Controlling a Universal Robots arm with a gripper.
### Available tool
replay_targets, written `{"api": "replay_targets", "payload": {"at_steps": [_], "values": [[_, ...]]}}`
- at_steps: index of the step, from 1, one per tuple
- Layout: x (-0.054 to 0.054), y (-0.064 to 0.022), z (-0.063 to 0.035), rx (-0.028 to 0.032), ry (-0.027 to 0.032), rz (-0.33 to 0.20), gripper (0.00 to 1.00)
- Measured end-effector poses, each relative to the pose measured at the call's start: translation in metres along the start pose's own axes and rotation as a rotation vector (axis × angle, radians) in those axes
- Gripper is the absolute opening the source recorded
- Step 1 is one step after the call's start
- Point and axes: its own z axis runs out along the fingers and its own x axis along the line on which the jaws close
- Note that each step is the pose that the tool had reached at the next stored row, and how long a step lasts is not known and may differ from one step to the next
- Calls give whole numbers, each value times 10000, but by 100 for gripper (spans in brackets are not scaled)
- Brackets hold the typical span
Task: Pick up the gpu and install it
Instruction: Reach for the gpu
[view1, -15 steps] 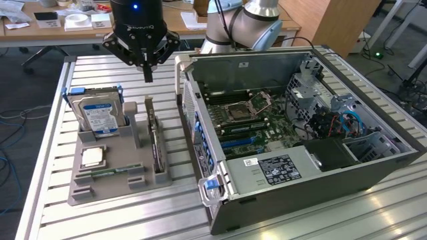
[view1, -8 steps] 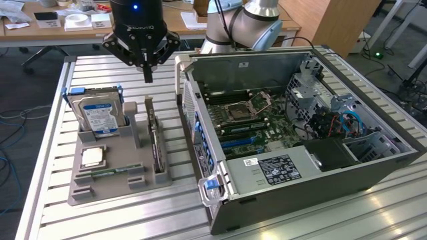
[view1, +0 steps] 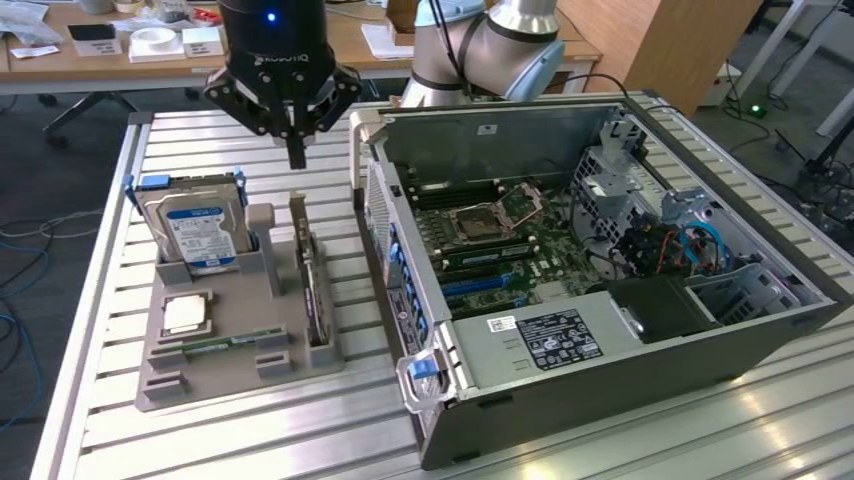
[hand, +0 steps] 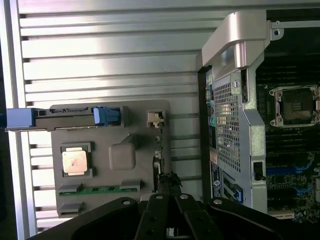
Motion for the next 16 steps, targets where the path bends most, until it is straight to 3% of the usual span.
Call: {"api": "replay_targets", "payload": {"at_steps": [16], "values": [[-13,-171,-6,0,0,1,11]]}}
